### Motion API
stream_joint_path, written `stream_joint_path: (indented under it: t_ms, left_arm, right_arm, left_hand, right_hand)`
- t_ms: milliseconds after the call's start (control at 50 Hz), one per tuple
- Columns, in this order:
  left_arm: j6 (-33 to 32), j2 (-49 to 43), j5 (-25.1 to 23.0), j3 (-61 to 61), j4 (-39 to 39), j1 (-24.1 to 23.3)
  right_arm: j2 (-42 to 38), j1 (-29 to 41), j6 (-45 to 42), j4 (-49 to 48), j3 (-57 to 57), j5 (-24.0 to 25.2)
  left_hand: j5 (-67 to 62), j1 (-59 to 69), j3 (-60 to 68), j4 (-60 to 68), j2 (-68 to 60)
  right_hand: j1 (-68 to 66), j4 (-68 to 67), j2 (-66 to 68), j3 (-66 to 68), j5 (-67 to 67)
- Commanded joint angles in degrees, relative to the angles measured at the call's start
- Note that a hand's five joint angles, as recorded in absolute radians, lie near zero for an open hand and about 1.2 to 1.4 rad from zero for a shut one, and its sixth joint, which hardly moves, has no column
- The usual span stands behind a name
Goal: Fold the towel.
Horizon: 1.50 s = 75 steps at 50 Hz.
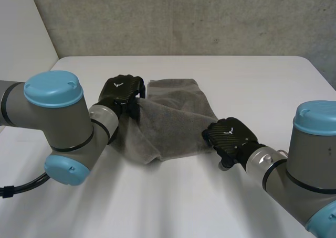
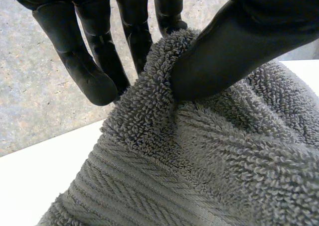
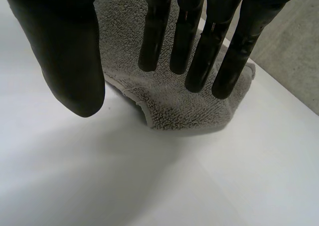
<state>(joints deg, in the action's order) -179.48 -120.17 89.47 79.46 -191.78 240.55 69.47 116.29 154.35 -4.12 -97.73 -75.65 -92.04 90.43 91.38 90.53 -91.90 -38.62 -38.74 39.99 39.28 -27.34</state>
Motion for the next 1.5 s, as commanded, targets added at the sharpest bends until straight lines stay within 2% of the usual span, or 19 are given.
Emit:
stream_joint_path:
  t_ms: [20, 220, 880, 940, 980, 1040, 1060, 1160, 1260, 1320, 1360, 1380, 1460, 1500]
  left_arm:
    - [0.01, -0.07, 0.00, 0.08, 0.00, -0.26]
    - [0.01, 0.02, -0.08, 0.08, 0.00, -0.34]
    - [0.01, -0.59, -0.08, 0.17, 0.00, -0.43]
    - [-0.08, -0.77, -0.08, 0.17, 0.00, -0.43]
    - [-0.08, -0.86, -0.08, 0.08, 0.00, -0.43]
    - [-0.08, -0.86, -0.08, 0.08, -0.09, -0.43]
    - [-0.08, -0.86, -0.08, 0.08, -0.09, -0.43]
    - [0.10, -0.25, -0.08, -0.01, 0.00, -0.34]
    - [0.10, 0.11, -0.87, -0.62, 0.61, -0.26]
    - [0.54, 2.11, -2.27, -1.32, 0.79, -0.08]
    - [0.89, 4.57, -3.24, -1.33, 1.05, 0.09]
    - [1.67, 6.94, -3.94, -1.15, 1.58, 0.18]
    - [4.93, 11.09, -4.65, -1.33, 2.99, 0.45]
    - [7.22, 13.12, -4.83, -1.41, 3.69, 0.89]
  right_arm:
    - [-2.06, -0.19, 2.97, -2.38, 0.79, 0.06]
    - [-8.03, -0.36, 3.59, -4.57, 3.51, -0.20]
    - [-18.41, 0.43, 3.32, -7.04, 13.89, -0.82]
    - [-18.59, 0.34, 3.50, -7.04, 14.41, -0.99]
    - [-18.59, 0.34, 3.59, -7.22, 15.03, -1.69]
    - [-18.59, 0.43, 3.59, -7.31, 15.56, -2.05]
    - [-18.59, 0.43, 3.59, -7.57, 15.99, -2.48]
    - [-18.06, 0.51, 4.20, -8.18, 17.75, -4.25]
    - [-16.12, 0.69, 7.10, -8.18, 19.42, -4.51]
    - [-11.73, 0.43, 9.91, -8.18, 20.39, -4.16]
    - [-4.56, 0.25, 12.01, -7.75, 21.70, -3.64]
    - [-4.52, 0.25, 12.02, -7.74, 21.71, -3.63]
    - [6.52, -0.54, 14.22, -6.52, 23.81, -2.23]
    - [9.25, -0.89, 14.48, -5.12, 24.95, -2.05]
  left_hand:
    - [22.04, -10.43, -11.38, -10.53, 11.90]
    - [22.04, -10.43, -11.38, -10.53, 11.90]
    - [22.04, -10.43, -11.38, -10.53, 11.90]
    - [22.04, -10.43, -11.38, -10.53, 11.90]
    - [22.04, -10.43, -11.38, -10.53, 11.90]
    - [22.04, -10.43, -11.38, -10.53, 11.90]
    - [22.04, -10.43, -11.38, -10.53, 11.90]
    - [22.04, -10.43, -11.38, -10.53, 11.90]
    - [22.04, -10.43, -11.38, -10.53, 11.90]
    - [22.04, -10.43, -11.38, -10.53, 11.90]
    - [22.04, -10.43, -11.38, -10.53, 11.90]
    - [22.04, -10.43, -11.38, -10.53, 11.90]
    - [22.04, -10.43, -11.38, -10.53, 11.90]
    - [22.04, -10.43, -11.38, -10.53, 11.90]
  right_hand:
    - [0.95, 1.07, -2.32, -1.61, -0.33]
    - [0.11, 0.23, -1.48, -0.77, -1.17]
    - [-3.76, -3.64, 2.39, 3.10, -5.04]
    - [-9.14, -9.03, 7.78, 8.49, -10.42]
    - [-23.03, -22.91, 21.66, 22.37, -24.31]
    - [-29.83, -29.72, 28.47, 29.18, -31.11]
    - [-40.16, -40.04, 38.79, 39.50, -41.43]
    - [-41.38, -41.26, 40.01, 40.72, -42.66]
    - [-41.38, -41.26, 40.01, 40.72, -42.66]
    - [-41.38, -41.26, 40.01, 40.72, -42.66]
    - [-41.38, -41.26, 40.01, 40.72, -42.66]
    - [-41.38, -41.26, 40.01, 40.72, -42.66]
    - [-41.38, -41.26, 40.01, 40.72, -42.66]
    - [-41.38, -41.26, 40.01, 40.72, -42.66]
